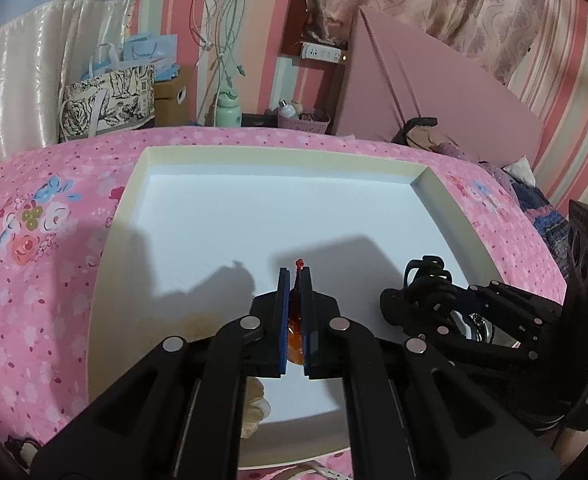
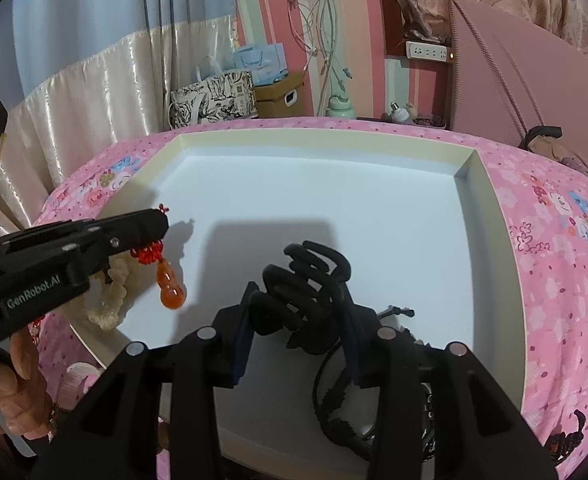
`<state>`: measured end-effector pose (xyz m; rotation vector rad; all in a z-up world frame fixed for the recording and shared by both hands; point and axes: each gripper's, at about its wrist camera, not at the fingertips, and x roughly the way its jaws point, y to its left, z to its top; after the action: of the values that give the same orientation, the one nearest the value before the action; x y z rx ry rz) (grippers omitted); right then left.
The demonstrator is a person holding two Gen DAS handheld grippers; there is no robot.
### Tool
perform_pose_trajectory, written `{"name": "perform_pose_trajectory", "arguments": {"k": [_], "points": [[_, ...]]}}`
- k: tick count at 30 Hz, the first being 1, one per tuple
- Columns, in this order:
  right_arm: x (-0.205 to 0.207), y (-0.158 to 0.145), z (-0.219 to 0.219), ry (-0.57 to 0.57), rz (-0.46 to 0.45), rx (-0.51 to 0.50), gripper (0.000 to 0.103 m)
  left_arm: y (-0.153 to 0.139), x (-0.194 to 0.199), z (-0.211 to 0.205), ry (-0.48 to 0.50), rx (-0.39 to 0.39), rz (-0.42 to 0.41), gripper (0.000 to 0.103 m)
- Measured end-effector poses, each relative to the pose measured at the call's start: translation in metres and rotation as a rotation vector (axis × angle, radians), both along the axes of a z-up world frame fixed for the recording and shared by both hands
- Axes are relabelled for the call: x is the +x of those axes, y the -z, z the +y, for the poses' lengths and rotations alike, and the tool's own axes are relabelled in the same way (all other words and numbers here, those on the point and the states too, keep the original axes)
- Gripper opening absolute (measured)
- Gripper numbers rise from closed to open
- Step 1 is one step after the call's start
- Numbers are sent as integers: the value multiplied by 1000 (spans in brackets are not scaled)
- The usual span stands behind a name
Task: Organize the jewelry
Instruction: 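Carry the red charm and black claw clip into the white tray, then open both tools to drop the items in the tray and withdraw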
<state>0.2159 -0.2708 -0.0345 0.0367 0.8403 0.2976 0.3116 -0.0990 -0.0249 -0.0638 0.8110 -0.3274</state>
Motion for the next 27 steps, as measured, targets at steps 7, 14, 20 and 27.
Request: {"name": "perform_pose_trajectory", "arguments": {"k": [7,14,20,27], "points": [[3,1,0,1,7,5,47,3,0,0,-20,17,12,3],[-4,-5,-11,27,-41,74,59,0,-2,4,-39,21,-4,36],[-11,-20,-23,56,-86,117,59,-11,-4,15,-81,0,-32,48],[-26,-59,-62,147,-189,122,59,-48,-25,28,-137,28,-115,50]]}}
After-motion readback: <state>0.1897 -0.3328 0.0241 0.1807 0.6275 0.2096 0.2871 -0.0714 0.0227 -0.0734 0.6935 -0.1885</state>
